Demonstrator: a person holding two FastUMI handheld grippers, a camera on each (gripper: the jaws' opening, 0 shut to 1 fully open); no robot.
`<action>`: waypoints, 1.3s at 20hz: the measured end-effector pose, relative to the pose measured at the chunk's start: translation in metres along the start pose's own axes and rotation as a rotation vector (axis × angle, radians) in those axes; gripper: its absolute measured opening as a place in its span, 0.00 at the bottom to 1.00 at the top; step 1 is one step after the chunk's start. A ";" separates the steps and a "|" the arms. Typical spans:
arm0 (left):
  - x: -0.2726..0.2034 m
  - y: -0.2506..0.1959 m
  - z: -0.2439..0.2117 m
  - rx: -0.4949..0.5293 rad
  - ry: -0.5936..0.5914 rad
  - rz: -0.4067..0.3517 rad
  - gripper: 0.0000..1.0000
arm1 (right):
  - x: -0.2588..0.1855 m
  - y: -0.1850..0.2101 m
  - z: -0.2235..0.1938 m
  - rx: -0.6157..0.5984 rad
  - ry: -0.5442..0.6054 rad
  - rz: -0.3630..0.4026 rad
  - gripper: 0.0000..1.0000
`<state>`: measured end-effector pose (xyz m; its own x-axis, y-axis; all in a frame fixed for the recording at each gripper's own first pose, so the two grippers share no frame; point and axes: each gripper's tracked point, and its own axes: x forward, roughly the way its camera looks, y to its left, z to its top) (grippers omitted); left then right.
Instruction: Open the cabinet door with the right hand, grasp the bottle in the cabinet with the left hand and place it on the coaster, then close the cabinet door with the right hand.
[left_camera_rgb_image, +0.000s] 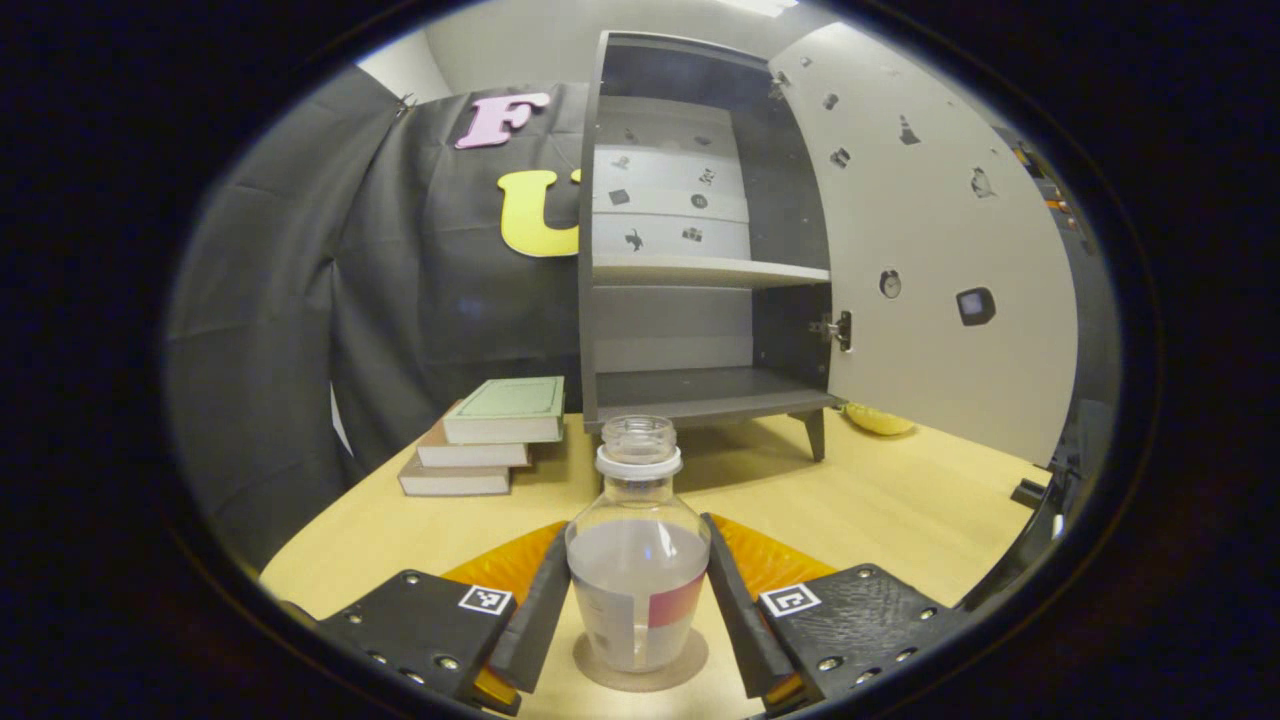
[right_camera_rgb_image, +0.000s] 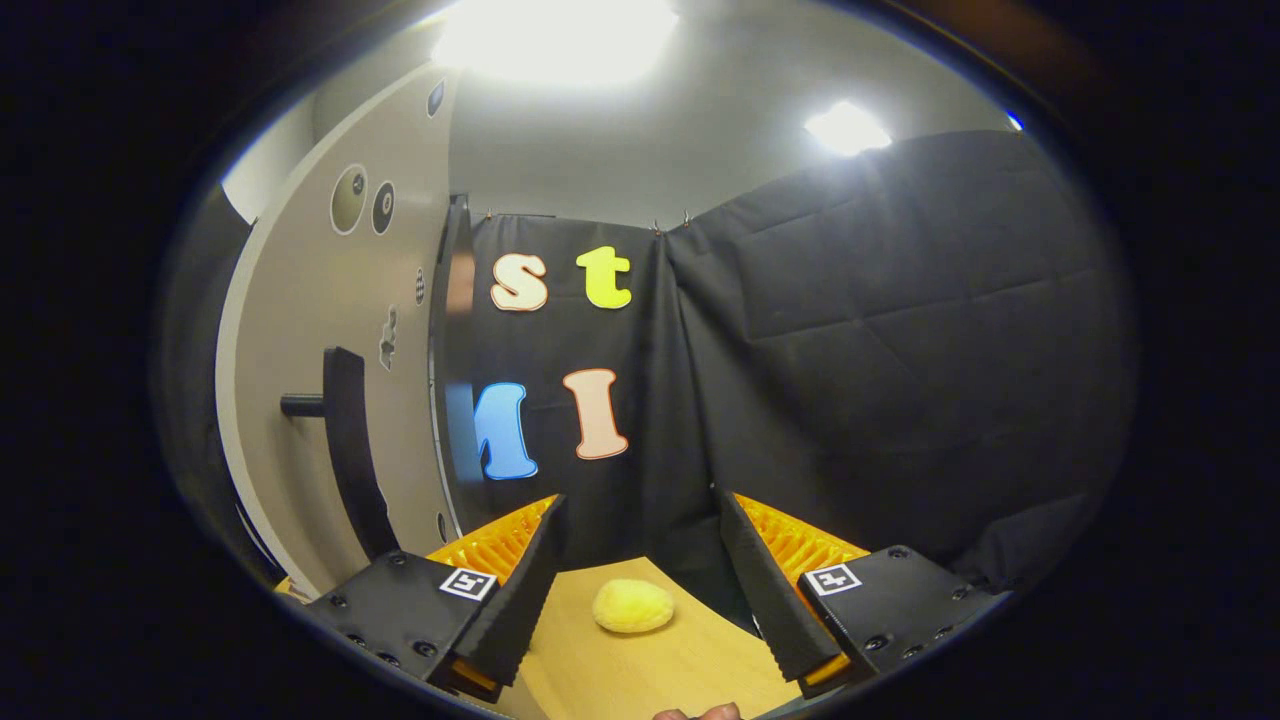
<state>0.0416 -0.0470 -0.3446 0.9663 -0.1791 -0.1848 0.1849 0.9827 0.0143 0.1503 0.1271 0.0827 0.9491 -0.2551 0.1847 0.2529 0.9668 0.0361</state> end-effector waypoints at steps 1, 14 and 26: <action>0.001 -0.003 -0.002 -0.011 0.003 -0.001 0.75 | -0.001 0.003 -0.003 -0.006 0.009 0.007 0.96; -0.019 -0.004 -0.015 0.012 0.051 -0.031 0.76 | -0.024 0.012 -0.067 0.120 0.186 -0.013 0.96; -0.027 0.006 0.049 -0.013 -0.017 -0.026 0.88 | -0.030 -0.001 -0.082 0.088 0.212 -0.035 0.97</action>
<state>0.0253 -0.0383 -0.2910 0.9641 -0.2057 -0.1682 0.2081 0.9781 -0.0033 0.1369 0.1333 -0.0031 0.9607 -0.2762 -0.0281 0.2775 0.9524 0.1258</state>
